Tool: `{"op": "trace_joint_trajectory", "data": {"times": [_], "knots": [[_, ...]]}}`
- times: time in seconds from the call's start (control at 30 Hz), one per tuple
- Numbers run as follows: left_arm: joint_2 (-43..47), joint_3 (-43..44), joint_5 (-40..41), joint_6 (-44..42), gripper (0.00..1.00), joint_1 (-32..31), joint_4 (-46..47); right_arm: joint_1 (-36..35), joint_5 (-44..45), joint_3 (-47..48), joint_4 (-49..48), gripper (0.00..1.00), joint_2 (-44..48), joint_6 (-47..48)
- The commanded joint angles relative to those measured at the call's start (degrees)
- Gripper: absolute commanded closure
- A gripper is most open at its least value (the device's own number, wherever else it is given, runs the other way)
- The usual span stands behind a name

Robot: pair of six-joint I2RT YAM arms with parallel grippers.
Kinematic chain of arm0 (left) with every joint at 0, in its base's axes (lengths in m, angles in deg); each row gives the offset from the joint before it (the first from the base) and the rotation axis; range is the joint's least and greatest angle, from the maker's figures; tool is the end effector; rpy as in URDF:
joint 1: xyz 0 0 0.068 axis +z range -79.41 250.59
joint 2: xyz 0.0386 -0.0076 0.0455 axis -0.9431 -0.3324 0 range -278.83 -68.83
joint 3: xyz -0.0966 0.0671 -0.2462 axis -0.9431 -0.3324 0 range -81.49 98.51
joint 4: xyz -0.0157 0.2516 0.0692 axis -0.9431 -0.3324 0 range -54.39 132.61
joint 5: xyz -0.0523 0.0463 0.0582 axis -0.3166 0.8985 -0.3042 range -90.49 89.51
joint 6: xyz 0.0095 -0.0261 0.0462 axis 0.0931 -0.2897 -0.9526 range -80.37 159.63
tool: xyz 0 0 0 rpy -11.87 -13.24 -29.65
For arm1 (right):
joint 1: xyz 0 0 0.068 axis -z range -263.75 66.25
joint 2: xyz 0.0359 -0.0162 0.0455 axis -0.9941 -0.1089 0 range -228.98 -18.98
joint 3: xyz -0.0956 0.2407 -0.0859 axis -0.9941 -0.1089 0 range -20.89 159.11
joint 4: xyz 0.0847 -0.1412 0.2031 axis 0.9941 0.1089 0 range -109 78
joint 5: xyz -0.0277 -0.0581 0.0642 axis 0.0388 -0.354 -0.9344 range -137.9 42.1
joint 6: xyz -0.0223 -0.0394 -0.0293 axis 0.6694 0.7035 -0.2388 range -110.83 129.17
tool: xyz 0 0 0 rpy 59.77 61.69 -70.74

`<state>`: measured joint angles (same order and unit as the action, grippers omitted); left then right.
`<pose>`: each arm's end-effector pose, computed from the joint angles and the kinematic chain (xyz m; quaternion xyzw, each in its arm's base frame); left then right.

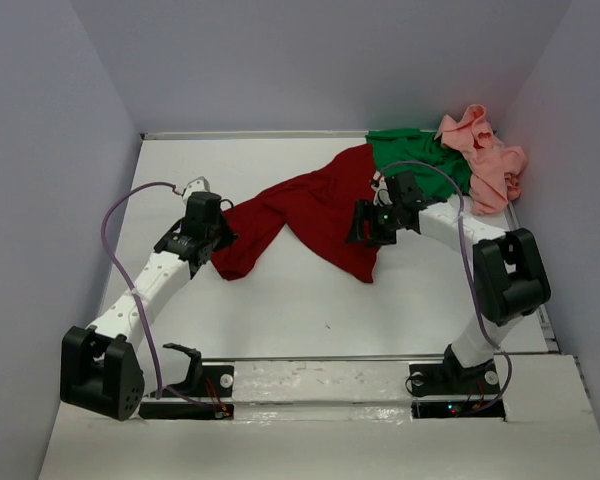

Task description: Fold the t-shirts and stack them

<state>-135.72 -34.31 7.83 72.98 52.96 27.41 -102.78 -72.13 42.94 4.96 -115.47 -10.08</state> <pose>0.2462 -0.0729 0.2677 -0.1542 0.8714 -0.1404 0.4440 0.3233 0.1271 0.2052 -0.0585 0.9367 0.2819 0.1994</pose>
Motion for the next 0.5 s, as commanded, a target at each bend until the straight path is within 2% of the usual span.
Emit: {"op": "trace_joint_trajectory", "data": {"times": [0.0, 0.1, 0.47], "knots": [[1.4, -0.1, -0.1, -0.9, 1.0, -0.2, 0.6, 0.0, 1.3, 3.3, -8.4, 0.23, -3.3, 0.4], [1.9, -0.8, -0.1, -0.9, 1.0, -0.2, 1.0, 0.0, 2.2, 5.8, -9.4, 0.23, -6.6, 0.7], [2.1, -3.8, 1.1, 1.0, 1.0, -0.2, 3.2, 1.2, 8.7, 16.9, -8.7, 0.23, -10.1, 2.0]]}}
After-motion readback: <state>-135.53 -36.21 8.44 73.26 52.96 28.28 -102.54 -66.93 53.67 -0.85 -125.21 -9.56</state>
